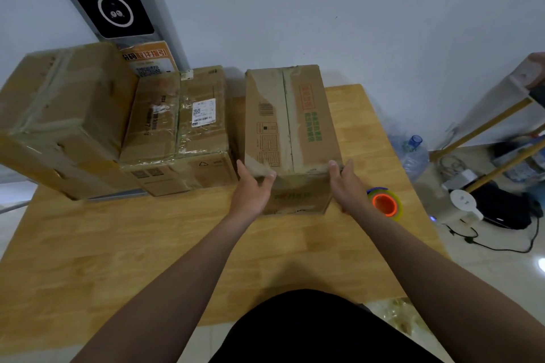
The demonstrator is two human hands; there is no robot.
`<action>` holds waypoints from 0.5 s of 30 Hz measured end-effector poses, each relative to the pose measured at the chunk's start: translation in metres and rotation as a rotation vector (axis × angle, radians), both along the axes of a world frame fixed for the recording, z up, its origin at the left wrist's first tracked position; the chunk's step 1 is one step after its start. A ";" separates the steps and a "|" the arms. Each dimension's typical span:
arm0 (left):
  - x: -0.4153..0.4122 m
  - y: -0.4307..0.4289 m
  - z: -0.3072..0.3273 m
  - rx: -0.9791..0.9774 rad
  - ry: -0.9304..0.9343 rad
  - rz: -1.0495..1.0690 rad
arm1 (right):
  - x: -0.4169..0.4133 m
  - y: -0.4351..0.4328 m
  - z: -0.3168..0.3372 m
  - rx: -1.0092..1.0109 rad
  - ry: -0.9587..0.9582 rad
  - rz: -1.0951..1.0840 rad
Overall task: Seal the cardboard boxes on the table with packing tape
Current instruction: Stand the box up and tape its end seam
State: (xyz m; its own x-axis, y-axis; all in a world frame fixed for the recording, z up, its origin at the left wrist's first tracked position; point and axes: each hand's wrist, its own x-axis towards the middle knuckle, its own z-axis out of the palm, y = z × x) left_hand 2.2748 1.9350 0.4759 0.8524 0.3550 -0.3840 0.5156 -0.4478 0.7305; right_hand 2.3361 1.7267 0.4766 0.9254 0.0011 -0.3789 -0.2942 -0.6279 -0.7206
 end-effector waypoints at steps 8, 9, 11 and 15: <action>0.031 0.015 0.007 0.542 -0.182 -0.477 | 0.030 -0.013 -0.004 -0.332 -0.425 0.483; 0.039 0.013 0.008 0.577 -0.161 -0.556 | 0.034 -0.006 0.000 -0.375 -0.411 0.578; 0.053 0.010 0.008 0.616 -0.097 -0.621 | 0.039 0.007 0.007 -0.460 -0.380 0.675; 0.062 0.014 0.003 0.635 -0.119 -0.598 | 0.040 0.017 0.005 -0.660 -0.416 0.744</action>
